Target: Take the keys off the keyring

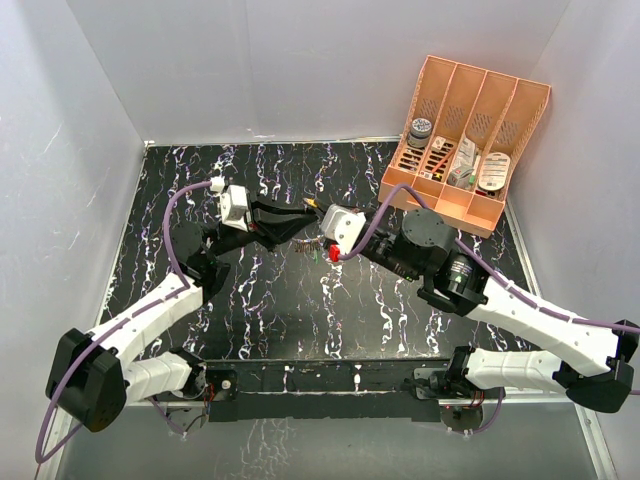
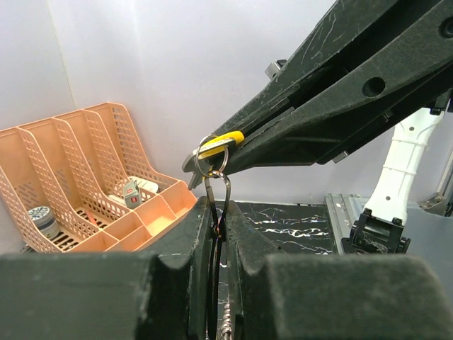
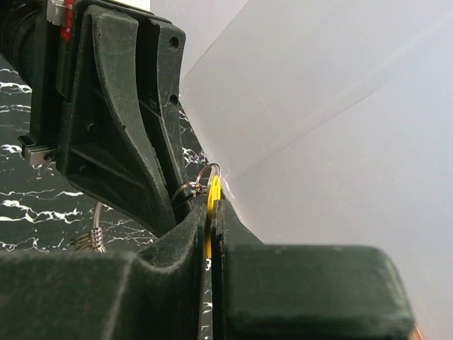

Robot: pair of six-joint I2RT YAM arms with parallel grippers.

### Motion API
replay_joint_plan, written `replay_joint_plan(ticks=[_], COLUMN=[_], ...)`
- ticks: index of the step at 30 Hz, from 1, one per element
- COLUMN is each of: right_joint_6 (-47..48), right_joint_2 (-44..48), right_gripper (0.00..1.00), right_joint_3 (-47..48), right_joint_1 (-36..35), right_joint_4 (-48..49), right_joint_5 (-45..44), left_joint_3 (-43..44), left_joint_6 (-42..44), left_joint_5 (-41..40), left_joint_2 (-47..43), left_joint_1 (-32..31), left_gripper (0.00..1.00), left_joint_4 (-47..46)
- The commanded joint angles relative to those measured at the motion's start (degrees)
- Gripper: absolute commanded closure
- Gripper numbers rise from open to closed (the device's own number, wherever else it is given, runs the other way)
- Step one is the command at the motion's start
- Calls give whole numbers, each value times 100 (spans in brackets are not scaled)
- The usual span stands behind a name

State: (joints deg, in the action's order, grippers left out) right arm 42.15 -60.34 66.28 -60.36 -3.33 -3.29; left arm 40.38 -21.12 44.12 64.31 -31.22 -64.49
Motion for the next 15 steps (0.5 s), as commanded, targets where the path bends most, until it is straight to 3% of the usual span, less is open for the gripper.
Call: replay_joint_plan(ticks=[1,15], right_joint_6=[48,104], right_joint_2=[119,268], right_gripper=[100,100], right_joint_3=[-14,-103], right_joint_1=[-11,-11], right_joint_4=[557,642], right_joint_5=[-55,-289], left_joint_3=[91,202], left_joint_6=[-27,6], left_joint_5=[22,-10], left_joint_2=[-24,-16], left_joint_1=[26,29], left_gripper=[98,100], left_joint_4=[-419,-150])
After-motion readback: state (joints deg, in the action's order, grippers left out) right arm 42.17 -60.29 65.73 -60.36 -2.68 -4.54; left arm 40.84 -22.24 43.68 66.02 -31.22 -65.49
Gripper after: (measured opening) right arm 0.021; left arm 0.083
